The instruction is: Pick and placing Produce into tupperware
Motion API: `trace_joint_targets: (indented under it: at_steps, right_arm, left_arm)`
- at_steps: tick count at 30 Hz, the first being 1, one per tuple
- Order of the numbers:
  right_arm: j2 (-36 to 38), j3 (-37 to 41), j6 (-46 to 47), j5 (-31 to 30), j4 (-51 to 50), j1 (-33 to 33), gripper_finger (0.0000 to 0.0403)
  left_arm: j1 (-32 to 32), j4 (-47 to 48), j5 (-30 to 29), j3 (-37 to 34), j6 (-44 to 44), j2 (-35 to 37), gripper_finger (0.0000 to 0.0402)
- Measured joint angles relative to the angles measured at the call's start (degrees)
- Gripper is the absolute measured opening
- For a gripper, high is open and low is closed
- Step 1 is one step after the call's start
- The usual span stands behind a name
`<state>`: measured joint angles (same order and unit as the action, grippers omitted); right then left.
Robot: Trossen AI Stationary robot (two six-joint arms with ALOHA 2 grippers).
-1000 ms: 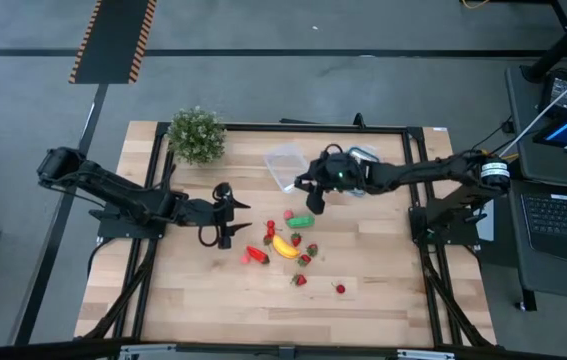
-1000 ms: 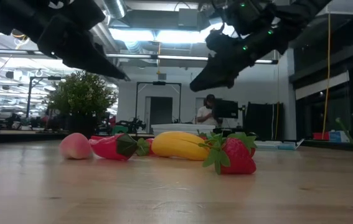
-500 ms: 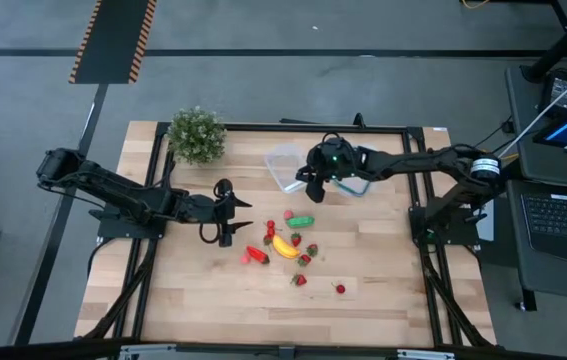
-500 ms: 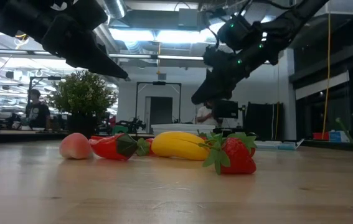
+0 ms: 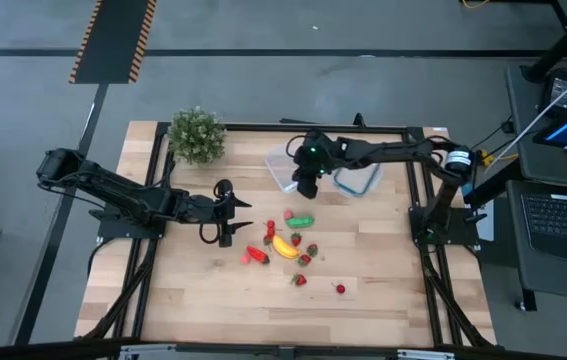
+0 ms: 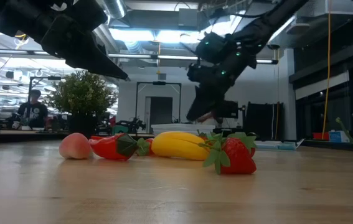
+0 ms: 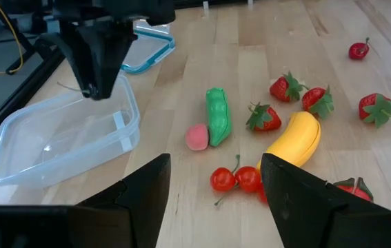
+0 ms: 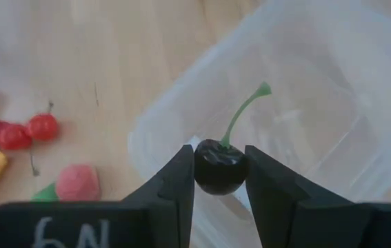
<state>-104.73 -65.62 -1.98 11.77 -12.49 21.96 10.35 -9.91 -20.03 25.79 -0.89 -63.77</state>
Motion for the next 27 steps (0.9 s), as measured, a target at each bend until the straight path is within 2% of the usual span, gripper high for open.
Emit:
trace_joint_targets:
  at_steps: [7, 20, 27]
  right_arm:
    - [-4.83, -4.64, -0.79, -0.06, -6.94, 0.0, 0.0109]
    - [-6.6, -4.7, -1.33, -0.15, -6.93, 0.0, 0.0109]
    - [-6.6, -4.7, -1.2, -0.28, -6.86, 0.0, 0.0145]
  left_arm:
    - [0.0, 0.24, 0.0, -0.01, 0.02, 0.0, 0.022]
    - [0.0, 0.24, -0.02, -0.01, 0.04, 0.0, 0.022]
    - [0.0, 0.24, -0.02, -0.01, 0.04, 0.0, 0.022]
